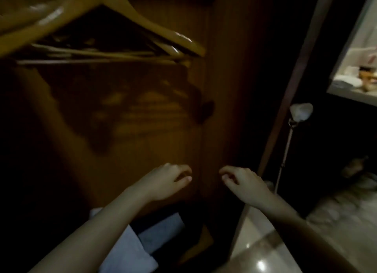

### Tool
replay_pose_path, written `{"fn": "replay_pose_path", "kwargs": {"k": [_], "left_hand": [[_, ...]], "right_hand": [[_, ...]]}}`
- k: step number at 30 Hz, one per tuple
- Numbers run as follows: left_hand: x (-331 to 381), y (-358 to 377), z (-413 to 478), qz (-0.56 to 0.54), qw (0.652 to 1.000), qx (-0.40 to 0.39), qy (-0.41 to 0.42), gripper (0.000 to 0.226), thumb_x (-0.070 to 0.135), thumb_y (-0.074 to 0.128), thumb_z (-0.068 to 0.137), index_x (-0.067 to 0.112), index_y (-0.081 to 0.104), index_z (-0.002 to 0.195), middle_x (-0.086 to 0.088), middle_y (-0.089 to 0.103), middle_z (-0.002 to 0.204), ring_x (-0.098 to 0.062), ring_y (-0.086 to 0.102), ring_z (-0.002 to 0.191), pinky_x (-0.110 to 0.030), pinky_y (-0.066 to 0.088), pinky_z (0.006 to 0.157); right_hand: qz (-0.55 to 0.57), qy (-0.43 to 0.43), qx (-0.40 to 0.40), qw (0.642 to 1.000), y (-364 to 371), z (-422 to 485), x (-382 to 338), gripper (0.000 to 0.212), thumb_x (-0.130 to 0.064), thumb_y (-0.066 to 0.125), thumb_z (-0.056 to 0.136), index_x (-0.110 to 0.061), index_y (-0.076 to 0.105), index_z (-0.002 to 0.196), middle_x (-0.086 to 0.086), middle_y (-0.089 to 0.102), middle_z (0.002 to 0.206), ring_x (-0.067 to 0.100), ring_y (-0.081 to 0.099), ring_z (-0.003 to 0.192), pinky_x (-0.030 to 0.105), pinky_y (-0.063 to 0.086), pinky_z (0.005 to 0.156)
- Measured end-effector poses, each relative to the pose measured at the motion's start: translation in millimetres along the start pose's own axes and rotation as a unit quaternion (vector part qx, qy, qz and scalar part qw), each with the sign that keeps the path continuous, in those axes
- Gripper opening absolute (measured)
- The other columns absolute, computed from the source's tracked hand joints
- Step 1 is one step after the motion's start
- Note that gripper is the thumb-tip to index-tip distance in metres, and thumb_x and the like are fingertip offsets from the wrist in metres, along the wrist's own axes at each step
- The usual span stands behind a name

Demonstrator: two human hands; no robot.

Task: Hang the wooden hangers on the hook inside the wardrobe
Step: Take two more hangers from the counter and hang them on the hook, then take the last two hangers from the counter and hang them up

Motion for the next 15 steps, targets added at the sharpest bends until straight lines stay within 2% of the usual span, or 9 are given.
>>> {"fn": "replay_pose_path", "kwargs": {"k": [2, 5, 7, 10, 11, 13, 15], "left_hand": [[10.9, 48.8, 0.7, -0.022, 0.999, -0.044, 0.0, 0.036, 0.041, 0.041, 0.095, 0.024, 0.051, 0.125, -0.004, 0.067, 0.101, -0.015, 0.063, 0.081, -0.04, 0.054, 0.077], [35.1, 118.5, -8.1, -0.057, 0.994, -0.093, 0.0, 0.034, 0.039, 0.042, 0.096, 0.021, 0.054, 0.123, 0.002, 0.064, 0.095, -0.01, 0.06, 0.079, -0.031, 0.051, 0.072], [52.6, 164.5, -19.5, -0.085, 0.989, -0.122, -0.01, 0.033, 0.037, 0.043, 0.096, 0.02, 0.054, 0.122, 0.003, 0.062, 0.096, -0.009, 0.058, 0.08, -0.026, 0.047, 0.07], [76.9, 233.9, -46.9, -0.134, 0.976, -0.17, -0.033, 0.03, 0.032, 0.046, 0.096, 0.018, 0.057, 0.119, 0.004, 0.061, 0.093, -0.003, 0.055, 0.071, -0.019, 0.043, 0.063], [83.6, 257.2, -57.6, -0.156, 0.969, -0.188, -0.045, 0.028, 0.032, 0.047, 0.095, 0.018, 0.059, 0.116, 0.003, 0.063, 0.095, -0.004, 0.057, 0.074, -0.019, 0.046, 0.066], [94.4, 302.4, -78.8, -0.189, 0.955, -0.22, -0.068, 0.026, 0.033, 0.048, 0.094, 0.017, 0.062, 0.108, -0.002, 0.067, 0.103, -0.012, 0.063, 0.089, -0.029, 0.052, 0.08], [103.9, 346.7, -101.1, -0.2, 0.942, -0.257, -0.084, 0.023, 0.029, 0.048, 0.094, 0.014, 0.064, 0.102, -0.005, 0.067, 0.101, -0.017, 0.062, 0.094, -0.03, 0.05, 0.083]], "right_hand": [[0.013, 0.057, -0.026, 0.998, 21.6, -34.2, 41.5, 0.025, -0.03, 0.043, 0.094, -0.029, 0.059, 0.114, -0.009, 0.063, 0.095, 0.01, 0.06, 0.089, 0.028, 0.048, 0.072], [0.03, 0.111, -0.047, 0.992, 53.7, -93.9, 93.7, 0.025, -0.023, 0.045, 0.094, -0.02, 0.061, 0.113, 0.001, 0.065, 0.103, 0.019, 0.062, 0.094, 0.032, 0.05, 0.079], [0.065, 0.168, -0.063, 0.982, 74.3, -141.9, 128.4, 0.024, -0.023, 0.047, 0.095, -0.02, 0.061, 0.115, -0.002, 0.064, 0.106, 0.016, 0.062, 0.095, 0.027, 0.05, 0.078], [0.101, 0.245, -0.09, 0.96, 108.4, -217.9, 173.3, 0.023, -0.026, 0.048, 0.094, -0.023, 0.062, 0.113, -0.007, 0.062, 0.095, 0.016, 0.063, 0.096, 0.025, 0.045, 0.076], [0.113, 0.273, -0.101, 0.95, 121.2, -244.6, 187.9, 0.024, -0.028, 0.048, 0.093, -0.024, 0.062, 0.112, -0.008, 0.061, 0.093, 0.017, 0.063, 0.097, 0.026, 0.046, 0.077], [0.144, 0.325, -0.118, 0.927, 147.5, -297.8, 212.9, 0.024, -0.029, 0.048, 0.093, -0.025, 0.062, 0.112, -0.005, 0.064, 0.098, 0.018, 0.063, 0.097, 0.03, 0.05, 0.083], [0.168, 0.37, -0.131, 0.904, 172.0, -352.1, 234.0, 0.024, -0.028, 0.048, 0.093, -0.023, 0.062, 0.112, 0.001, 0.067, 0.105, 0.02, 0.064, 0.096, 0.033, 0.05, 0.086]]}}
Point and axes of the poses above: each hand's wrist, its own z-axis towards the middle knuckle, its own y-axis out of the palm, x = y × z, the point moved 10 cm from there along z, towards the middle knuckle
